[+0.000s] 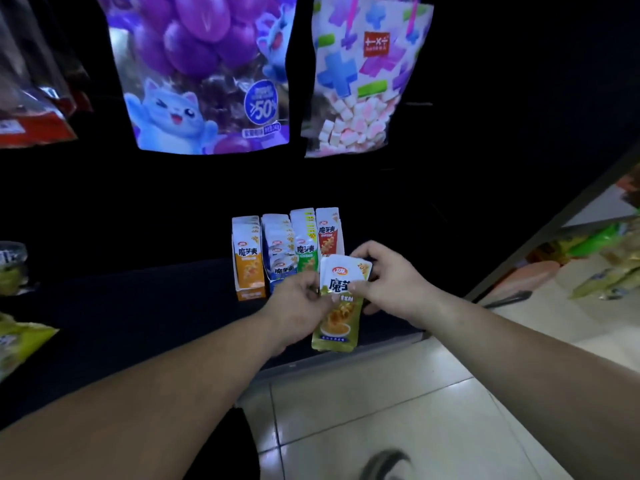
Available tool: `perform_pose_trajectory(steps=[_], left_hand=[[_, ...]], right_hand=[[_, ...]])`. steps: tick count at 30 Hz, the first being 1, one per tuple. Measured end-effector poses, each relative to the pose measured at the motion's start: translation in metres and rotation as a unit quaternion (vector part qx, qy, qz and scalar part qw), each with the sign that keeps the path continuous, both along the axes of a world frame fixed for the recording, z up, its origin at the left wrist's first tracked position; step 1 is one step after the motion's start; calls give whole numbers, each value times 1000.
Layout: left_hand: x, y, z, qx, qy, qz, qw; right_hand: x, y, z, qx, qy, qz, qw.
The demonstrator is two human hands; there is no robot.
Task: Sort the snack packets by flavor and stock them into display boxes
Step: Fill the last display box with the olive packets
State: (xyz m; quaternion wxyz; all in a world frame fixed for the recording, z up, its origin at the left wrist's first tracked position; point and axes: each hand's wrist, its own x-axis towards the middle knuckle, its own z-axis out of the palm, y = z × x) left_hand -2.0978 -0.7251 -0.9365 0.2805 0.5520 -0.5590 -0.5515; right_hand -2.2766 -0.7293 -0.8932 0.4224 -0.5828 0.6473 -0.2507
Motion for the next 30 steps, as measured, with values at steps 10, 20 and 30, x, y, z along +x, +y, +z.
perform_pose_trajectory(steps=[10,20,30], left_hand=[[-26,-55,-25,-36,-144,-74,986],[-18,-105,-106,-51,-331,-226,915],[-37,-130,-125,-46,-204,-170,963]], right_hand=[[-38,-40,-51,-35,12,12,999],[-63,-57,-126,-59,18,9,998],[-63,-71,-161,-11,-54,-34,998]])
